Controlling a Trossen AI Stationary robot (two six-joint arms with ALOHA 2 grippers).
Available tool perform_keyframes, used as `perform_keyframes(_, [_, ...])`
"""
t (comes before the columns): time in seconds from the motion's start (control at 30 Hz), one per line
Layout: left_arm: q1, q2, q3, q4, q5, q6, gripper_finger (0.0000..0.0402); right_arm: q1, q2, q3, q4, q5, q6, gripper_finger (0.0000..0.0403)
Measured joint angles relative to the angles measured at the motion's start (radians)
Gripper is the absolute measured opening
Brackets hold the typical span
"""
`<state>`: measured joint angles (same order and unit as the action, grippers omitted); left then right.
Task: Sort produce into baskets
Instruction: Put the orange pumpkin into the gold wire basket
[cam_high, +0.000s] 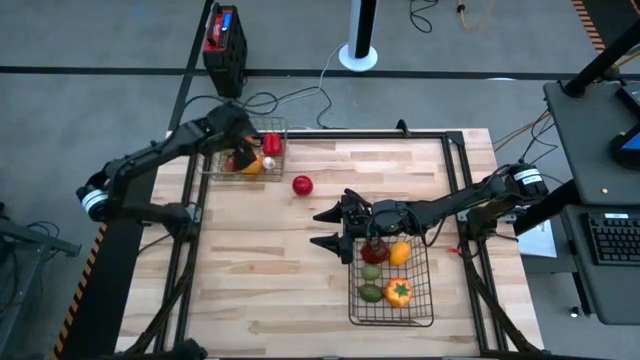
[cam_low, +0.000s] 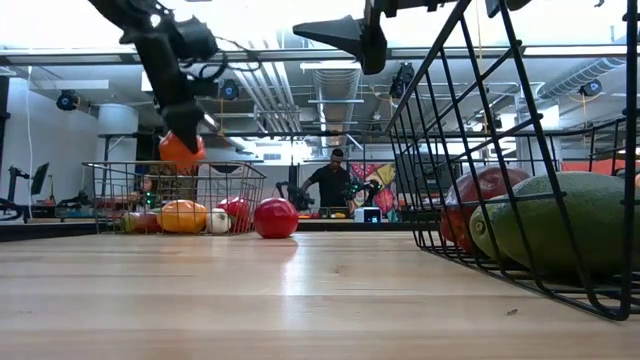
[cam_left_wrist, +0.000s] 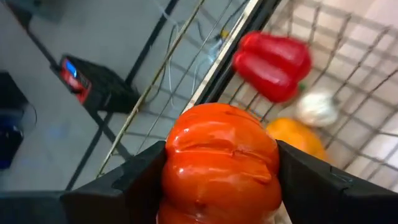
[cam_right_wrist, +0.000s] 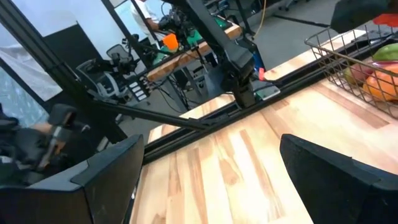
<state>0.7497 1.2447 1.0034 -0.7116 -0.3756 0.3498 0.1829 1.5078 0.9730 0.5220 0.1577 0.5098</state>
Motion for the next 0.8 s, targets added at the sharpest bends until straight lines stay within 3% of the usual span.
perform_keyframes(0.2, [0.019,0.097,0.001,-0.002,-0.01,-0.024,0.0249,0.0,0.0,0.0,-0.021,0.0,0.001,0.0368])
perform_keyframes(0.4, [0.021,0.199,0.001,0.005,-0.151,-0.046,0.0249,0.0,0.0,0.0,-0.029,0.0,0.002,0.0368])
perform_keyframes(0.8, [0.02,0.253,0.001,0.045,-0.104,-0.019,0.0249,0.0,0.0,0.0,-0.046,0.003,0.002,0.0368])
